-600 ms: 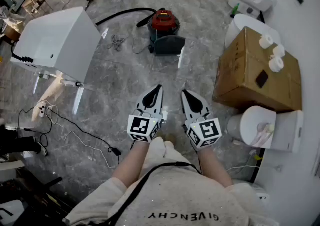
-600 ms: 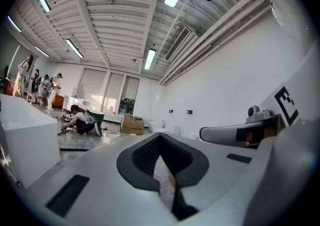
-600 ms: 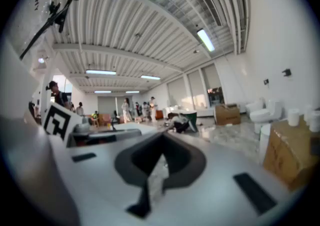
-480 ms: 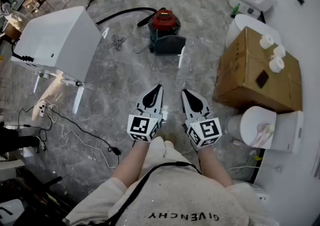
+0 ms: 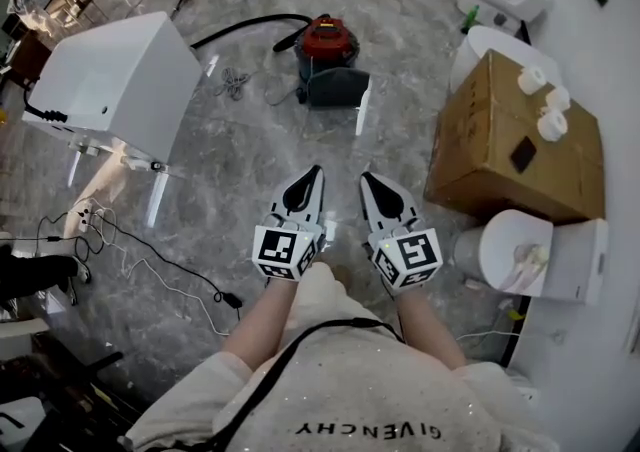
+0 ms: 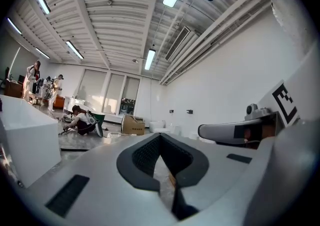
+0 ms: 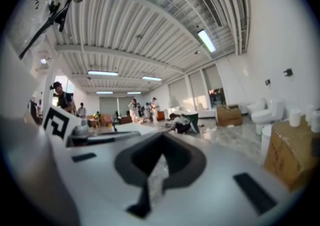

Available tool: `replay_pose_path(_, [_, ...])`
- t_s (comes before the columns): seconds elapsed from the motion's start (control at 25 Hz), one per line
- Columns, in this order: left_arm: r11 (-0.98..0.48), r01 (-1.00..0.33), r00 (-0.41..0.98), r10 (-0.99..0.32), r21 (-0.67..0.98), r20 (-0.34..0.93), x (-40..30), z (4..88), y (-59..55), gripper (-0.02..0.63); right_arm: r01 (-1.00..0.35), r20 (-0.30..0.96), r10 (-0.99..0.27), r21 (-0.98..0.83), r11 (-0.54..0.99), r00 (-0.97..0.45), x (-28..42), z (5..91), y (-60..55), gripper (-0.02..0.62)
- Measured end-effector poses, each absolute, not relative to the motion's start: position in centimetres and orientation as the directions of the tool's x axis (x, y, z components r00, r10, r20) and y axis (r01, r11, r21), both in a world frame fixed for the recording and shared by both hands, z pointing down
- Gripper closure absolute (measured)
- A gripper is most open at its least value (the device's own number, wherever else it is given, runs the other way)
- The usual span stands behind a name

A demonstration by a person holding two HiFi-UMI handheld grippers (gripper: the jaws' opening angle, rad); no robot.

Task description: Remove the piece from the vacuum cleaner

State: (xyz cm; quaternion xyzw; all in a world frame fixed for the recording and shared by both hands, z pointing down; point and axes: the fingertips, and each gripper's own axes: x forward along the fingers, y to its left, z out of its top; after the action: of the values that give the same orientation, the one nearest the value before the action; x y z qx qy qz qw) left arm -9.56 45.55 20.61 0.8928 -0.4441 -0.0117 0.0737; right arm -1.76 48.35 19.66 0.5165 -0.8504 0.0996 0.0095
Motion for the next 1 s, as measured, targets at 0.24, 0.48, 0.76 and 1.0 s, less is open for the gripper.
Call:
replay_pose_path(0.24, [-0.592, -0.793, 0.604, -0.795, 0.148, 0.055, -8.7, 21.3, 45.1, 0.584, -0.871, 0.115, -0.869, -0.171, 0.460, -0.481, -1.2, 20.0, 47.8, 0.581])
replay_pose_path(0.48, [-0.596, -0.789, 0.608, -0.793, 0.151, 0.049, -8.0, 21.8, 41.4, 0.584, -0.869, 0.126, -0.862, -0.146, 0.473, -0.491, -0.7, 20.4, 44.4, 0.581])
replay_pose_path(0.76, [-0.615, -0.775, 0.628, -0.776, 0.147, 0.064, -6.5, 22.0, 34.9, 0.584, -0.876, 0.155, -0.864, -0.156, 0.457, -0.479, 0.6, 20.8, 37.8, 0.581])
replay_pose_path(1.0, [-0.626, -0.765, 0.640, -0.764, 0.152, 0.078, -5.9, 22.4, 28.8, 0.584, -0.876, 0.177, -0.861, -0.164, 0.453, -0.478, 1.0, 21.5, 32.2, 0.581])
